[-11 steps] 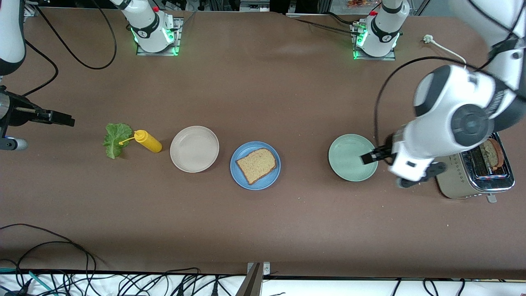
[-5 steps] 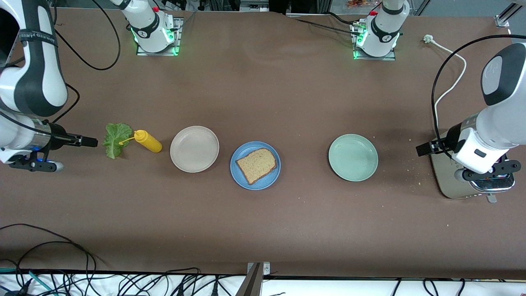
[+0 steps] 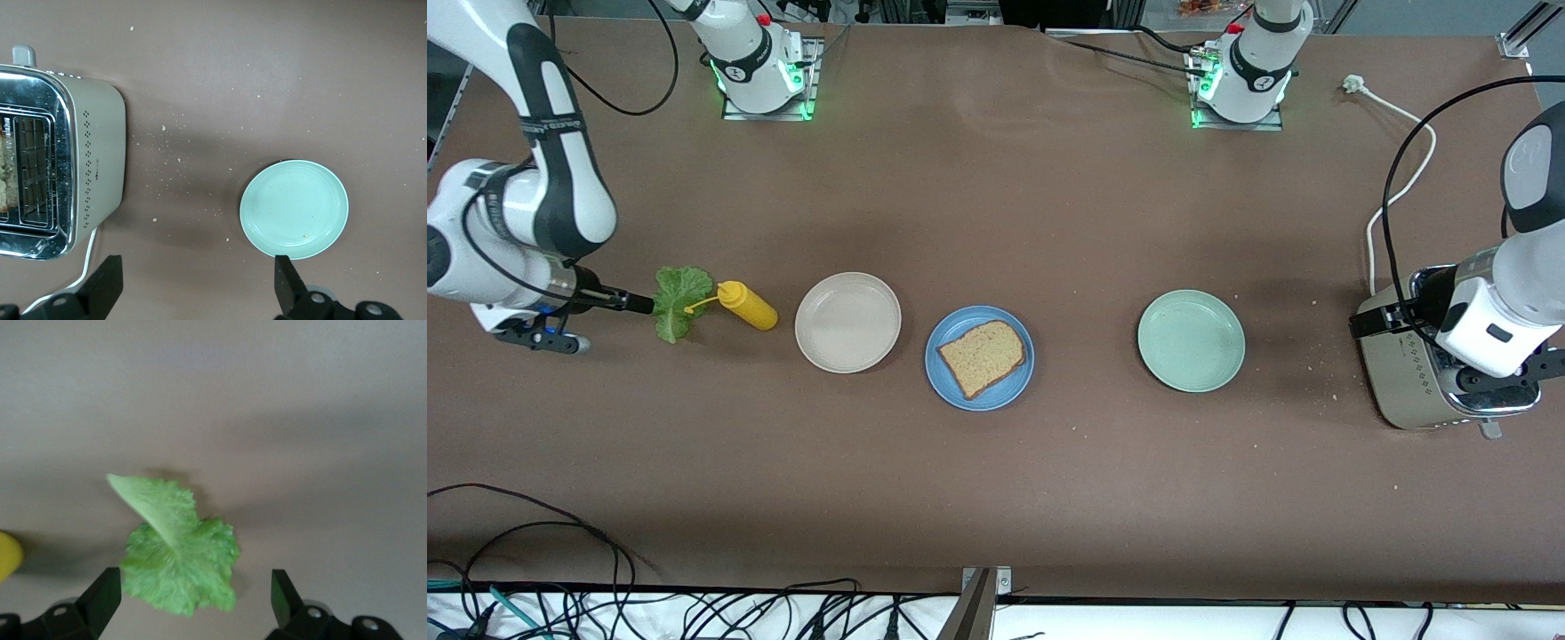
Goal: Make sandwich in blue plate with both arms
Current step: 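Grasp the lettuce leaf with the right gripper while the left gripper returns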
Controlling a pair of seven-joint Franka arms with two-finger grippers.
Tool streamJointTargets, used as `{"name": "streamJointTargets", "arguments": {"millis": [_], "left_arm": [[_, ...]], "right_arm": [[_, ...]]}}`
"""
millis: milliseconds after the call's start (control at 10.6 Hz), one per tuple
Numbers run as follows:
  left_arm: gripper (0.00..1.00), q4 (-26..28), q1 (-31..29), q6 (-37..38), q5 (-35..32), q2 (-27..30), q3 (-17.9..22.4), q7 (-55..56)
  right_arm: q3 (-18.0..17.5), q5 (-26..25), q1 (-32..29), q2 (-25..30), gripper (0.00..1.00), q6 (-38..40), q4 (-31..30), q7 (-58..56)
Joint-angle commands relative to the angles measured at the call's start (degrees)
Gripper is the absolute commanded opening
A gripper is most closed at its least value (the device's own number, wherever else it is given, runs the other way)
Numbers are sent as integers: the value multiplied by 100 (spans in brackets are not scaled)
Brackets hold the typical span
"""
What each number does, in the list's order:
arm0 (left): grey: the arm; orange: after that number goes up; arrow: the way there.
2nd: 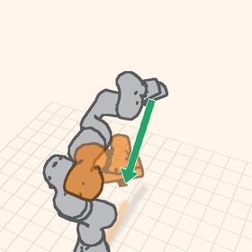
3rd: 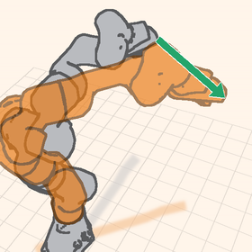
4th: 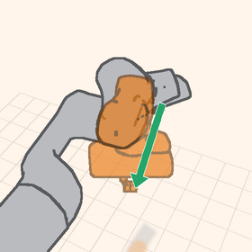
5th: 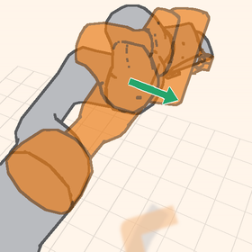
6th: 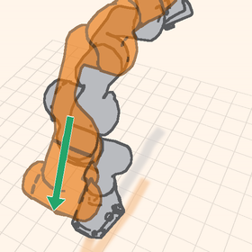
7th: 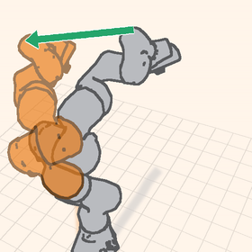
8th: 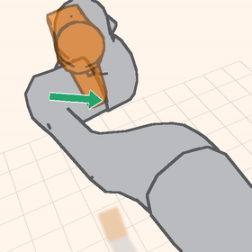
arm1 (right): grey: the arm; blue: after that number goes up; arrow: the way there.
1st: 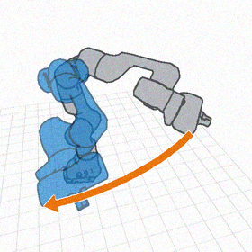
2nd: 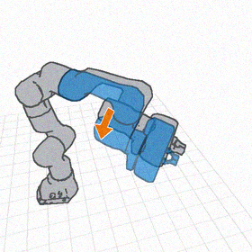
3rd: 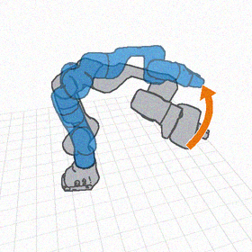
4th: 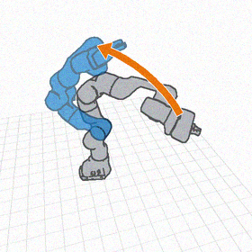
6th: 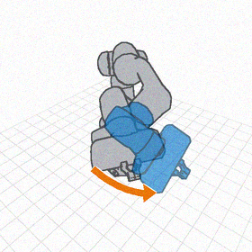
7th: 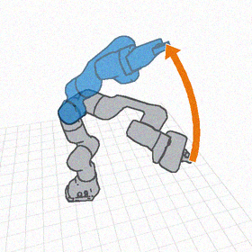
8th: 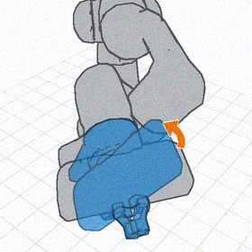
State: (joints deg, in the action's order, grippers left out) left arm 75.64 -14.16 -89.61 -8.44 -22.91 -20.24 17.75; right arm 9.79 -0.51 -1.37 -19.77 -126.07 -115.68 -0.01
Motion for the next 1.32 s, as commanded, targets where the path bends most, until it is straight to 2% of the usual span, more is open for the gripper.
{"name": "streamJointTargets", "arguments": {"millis": [0, 94, 188, 282, 376, 470, 564, 658, 752, 846, 1034, 1222], "left_arm": [[100, 170, 200, -48, 124, 314, 211, -166], [100, 187, 699, -57, 185, 383, 805, -184], [100, 214, 991, -48, 559, 445, 1290, -349], [100, 231, 1029, -48, 824, 515, 1486, -499], [100, 284, 1055, -48, 827, 586, 1497, -518], [100, 284, 1055, -48, 818, 612, 1506, -535], [100, 223, 1064, -48, 818, 595, 1506, -544], [100, 197, 1073, -48, 801, 560, 1523, -536], [100, 196, 1082, -48, 783, 534, 1523, -536], [100, 188, 1073, -57, 783, 533, 1549, -570], [100, 187, 1073, -48, 783, 551, 1585, -667], [100, 188, 1073, -39, 783, 577, 1576, -676]], "right_arm": [[23, 42, 23, 114, 100, -1654, -1236, -70], [23, 42, 23, -26, 100, -1710, -1247, -61], [23, 42, 23, -227, 100, -1867, -1238, -61], [23, 51, 14, -430, 100, -2156, -1247, -52], [23, 68, 14, -580, 100, -2420, -1238, -61], [23, 68, 14, -598, 82, -2466, -1238, -61], [23, 68, 14, -599, 51, -2440, -1212, -78], [23, 68, 14, -590, 30, -2440, -1194, -70], [23, 77, 14, -572, 18, -2422, -1185, -70], [23, 77, 14, -555, 11, -2413, -1142, -78], [32, 77, 14, -537, 11, -1907, -801, -105], [32, 77, 14, -493, 11, -872, -143, -96]]}}
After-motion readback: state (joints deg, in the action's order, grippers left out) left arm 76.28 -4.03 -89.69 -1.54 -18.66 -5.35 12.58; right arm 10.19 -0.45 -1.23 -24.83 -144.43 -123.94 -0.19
